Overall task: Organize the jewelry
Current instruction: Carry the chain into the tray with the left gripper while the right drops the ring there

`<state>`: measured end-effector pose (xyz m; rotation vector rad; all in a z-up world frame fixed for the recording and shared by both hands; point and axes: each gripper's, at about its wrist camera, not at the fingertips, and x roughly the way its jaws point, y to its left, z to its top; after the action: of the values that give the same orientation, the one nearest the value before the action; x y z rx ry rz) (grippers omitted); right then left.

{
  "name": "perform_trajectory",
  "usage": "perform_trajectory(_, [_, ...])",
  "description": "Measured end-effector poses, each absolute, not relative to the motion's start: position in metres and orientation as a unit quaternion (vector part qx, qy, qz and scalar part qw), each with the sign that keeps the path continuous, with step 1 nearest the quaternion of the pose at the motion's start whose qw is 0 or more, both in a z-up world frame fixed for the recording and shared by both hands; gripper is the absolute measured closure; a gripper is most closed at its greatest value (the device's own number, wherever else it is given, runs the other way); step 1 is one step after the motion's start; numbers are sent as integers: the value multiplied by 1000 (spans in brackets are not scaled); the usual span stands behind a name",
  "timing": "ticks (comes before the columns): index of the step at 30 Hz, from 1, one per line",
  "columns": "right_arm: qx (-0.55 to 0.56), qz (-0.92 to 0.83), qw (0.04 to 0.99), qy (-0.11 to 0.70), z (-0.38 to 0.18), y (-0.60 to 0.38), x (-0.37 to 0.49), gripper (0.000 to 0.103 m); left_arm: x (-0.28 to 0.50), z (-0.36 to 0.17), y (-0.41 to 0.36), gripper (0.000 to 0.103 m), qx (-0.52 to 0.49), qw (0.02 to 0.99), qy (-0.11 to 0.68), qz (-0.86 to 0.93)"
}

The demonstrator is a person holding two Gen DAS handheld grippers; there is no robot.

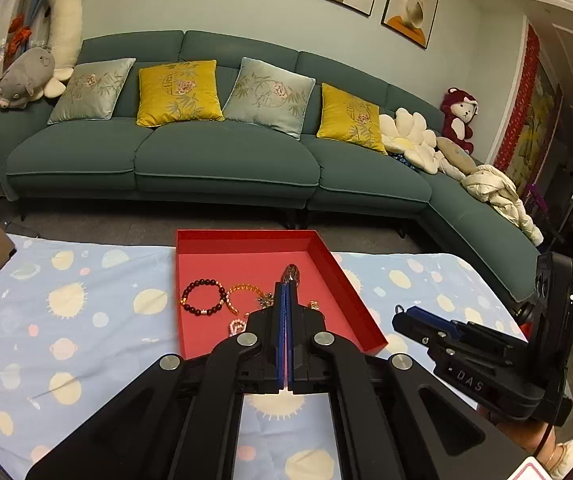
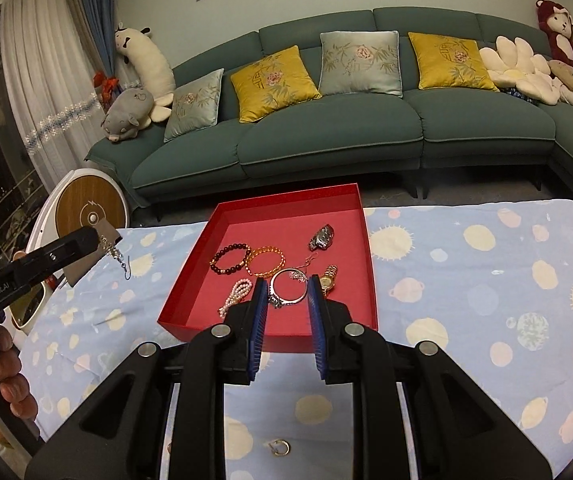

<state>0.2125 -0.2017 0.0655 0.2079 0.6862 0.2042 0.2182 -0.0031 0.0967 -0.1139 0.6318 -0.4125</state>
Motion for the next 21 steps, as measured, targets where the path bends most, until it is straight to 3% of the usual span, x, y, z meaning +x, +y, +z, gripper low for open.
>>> perform_trajectory(20, [99,97,903,406,0,-202,269,82,282,-3,-51,103,-39,900,391,-188])
perform_trajectory(21, [100,96,904,405,0,-203,269,82,283,-4,-51,99,-40,902,389,-185])
